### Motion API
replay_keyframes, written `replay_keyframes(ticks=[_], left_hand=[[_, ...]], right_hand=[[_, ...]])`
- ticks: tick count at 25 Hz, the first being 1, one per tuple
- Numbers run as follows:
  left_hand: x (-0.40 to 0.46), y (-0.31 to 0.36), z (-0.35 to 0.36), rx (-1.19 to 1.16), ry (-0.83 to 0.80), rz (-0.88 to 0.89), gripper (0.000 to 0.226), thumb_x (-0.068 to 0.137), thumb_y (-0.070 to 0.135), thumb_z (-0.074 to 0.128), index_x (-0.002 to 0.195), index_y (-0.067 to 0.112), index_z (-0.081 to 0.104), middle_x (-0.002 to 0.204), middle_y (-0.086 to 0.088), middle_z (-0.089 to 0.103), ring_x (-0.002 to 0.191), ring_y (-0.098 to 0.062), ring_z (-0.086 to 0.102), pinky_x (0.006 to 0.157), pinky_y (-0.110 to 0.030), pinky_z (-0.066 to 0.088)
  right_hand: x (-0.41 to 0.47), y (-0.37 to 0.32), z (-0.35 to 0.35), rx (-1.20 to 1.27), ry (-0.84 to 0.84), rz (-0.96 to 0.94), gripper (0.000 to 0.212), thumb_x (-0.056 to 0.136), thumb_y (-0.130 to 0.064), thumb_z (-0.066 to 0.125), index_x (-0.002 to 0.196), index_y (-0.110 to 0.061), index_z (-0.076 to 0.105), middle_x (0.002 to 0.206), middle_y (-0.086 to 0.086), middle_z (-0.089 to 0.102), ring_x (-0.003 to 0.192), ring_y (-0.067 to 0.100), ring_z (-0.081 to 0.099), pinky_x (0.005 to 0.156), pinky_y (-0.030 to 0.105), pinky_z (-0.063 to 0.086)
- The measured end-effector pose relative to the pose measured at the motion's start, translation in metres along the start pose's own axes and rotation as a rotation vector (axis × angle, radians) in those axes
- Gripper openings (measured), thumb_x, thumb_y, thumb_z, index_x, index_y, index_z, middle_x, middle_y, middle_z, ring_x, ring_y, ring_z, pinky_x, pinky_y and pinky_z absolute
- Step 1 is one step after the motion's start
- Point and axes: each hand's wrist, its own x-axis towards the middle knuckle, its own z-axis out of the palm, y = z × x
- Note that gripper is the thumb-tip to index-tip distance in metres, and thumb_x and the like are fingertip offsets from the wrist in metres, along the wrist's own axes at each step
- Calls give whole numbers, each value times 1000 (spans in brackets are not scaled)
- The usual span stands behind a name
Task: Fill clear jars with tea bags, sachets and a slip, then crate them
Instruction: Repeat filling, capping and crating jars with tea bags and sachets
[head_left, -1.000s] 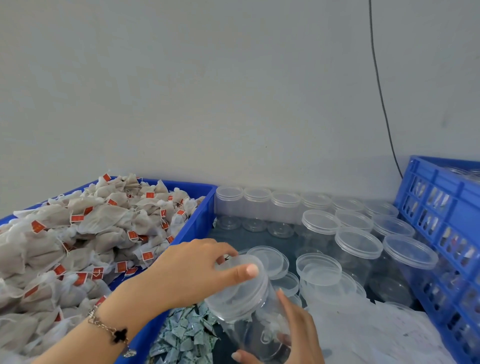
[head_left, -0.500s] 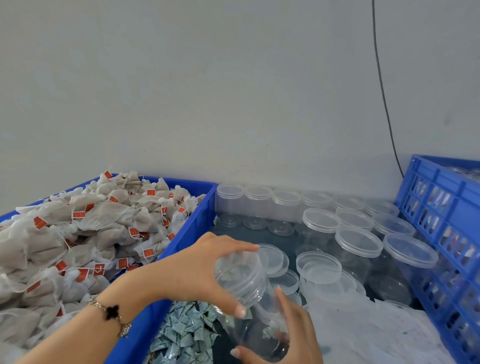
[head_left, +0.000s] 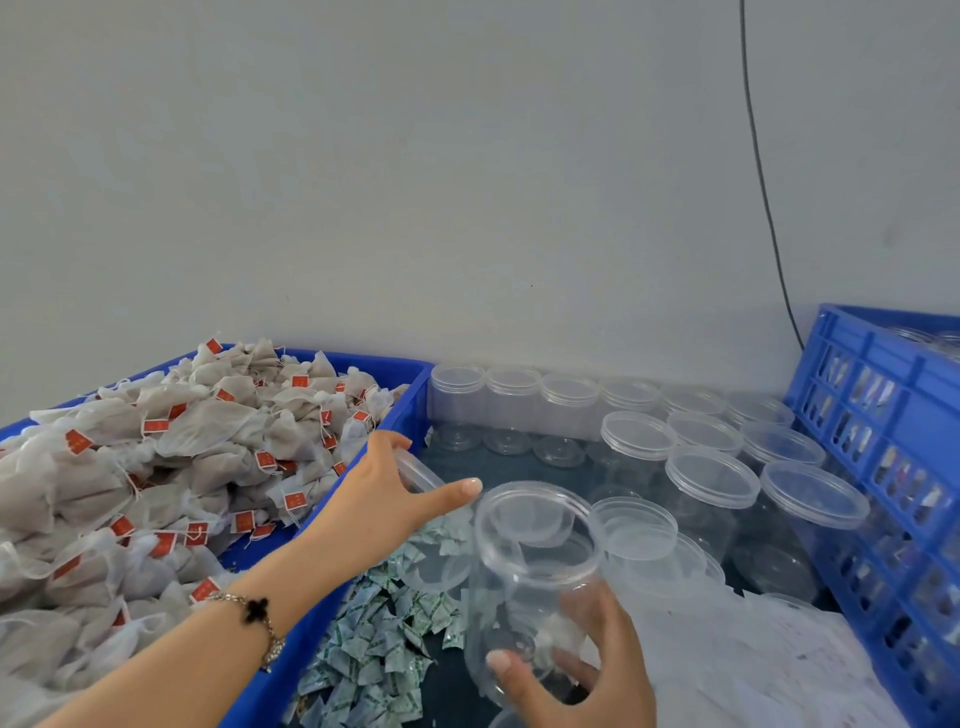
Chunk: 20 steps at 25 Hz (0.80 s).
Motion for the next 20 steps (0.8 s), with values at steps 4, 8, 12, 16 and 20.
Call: replay_keyframes(ticks=[4,8,12,16,20], left_hand=[[2,-7,7,149,-60,-38,123,42,90,48,142,19,34,104,10,55,76,3,53,58,-16,37],[13,-14,14,280,-21,-68,114,62,76,64,148,11,27,147,-5,29,99,-7,41,79,-19,35],[17,-22,18,117,-199,-103,123,69,65,70,154,17,-4,161,-8,4,144,-23,21,109,-34,29],[14,-23,18,320,-198,42,97,82,59,62,154,21,9,161,-4,9,146,-19,16,112,-30,23],[16,-15,-4,308,72,161,39,93,36,59,129,23,56,124,10,61,111,-4,56,92,-17,42]], right_hand=[[0,-2,-3,156,214,-80,87,38,-50,79,118,-42,46,111,-25,62,103,-7,59,78,8,49],[0,-3,-2,167,253,-47,87,39,-35,79,114,-52,39,122,-14,52,114,7,52,95,30,45],[-1,-3,-3,167,199,2,89,41,-28,80,121,-42,42,122,-11,51,115,14,51,101,43,43],[-2,-5,-3,207,180,37,95,41,-33,80,129,-29,44,121,-3,55,112,14,53,95,41,47],[-1,-4,-4,207,130,47,93,48,-10,90,128,-26,46,121,-6,55,112,12,53,88,24,43]])
